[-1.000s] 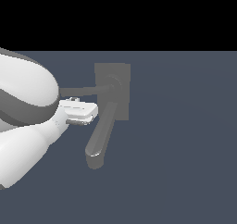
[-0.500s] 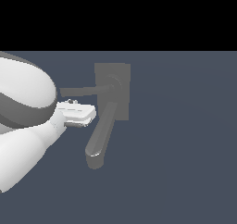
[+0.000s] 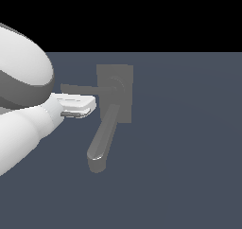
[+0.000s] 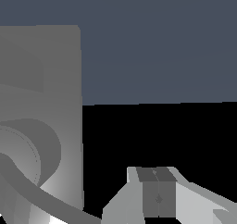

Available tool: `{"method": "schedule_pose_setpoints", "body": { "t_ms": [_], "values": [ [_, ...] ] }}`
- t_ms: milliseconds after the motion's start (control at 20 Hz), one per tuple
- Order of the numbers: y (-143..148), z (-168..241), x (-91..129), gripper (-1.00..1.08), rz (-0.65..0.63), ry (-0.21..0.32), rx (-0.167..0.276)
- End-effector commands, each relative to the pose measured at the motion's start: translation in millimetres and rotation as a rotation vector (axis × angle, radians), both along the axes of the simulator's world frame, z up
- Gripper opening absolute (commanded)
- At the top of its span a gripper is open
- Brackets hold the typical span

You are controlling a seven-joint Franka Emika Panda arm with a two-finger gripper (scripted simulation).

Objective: Turn on the faucet by rotating a designated handle.

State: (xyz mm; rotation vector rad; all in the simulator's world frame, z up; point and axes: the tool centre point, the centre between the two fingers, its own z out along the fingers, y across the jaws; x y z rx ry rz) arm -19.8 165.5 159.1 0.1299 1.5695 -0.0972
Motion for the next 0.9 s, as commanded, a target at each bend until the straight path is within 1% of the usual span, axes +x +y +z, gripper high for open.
{"method": "schedule_pose_setpoints", "body": {
  "t_ms": [0, 150, 250, 850],
  "values": [
    [2.3, 12.8, 0.4, -1.0, 0.002, -0.004, 0.003],
    [3.5, 25.6, 0.6, -1.0, 0.002, -0.004, 0.003],
    [1.1, 17.5, 0.2, -1.0, -0.002, 0.004, 0.001],
    [-12.4, 59.2, -1.6, -1.0, 0.0, 0.0, 0.002]
  ]
}}
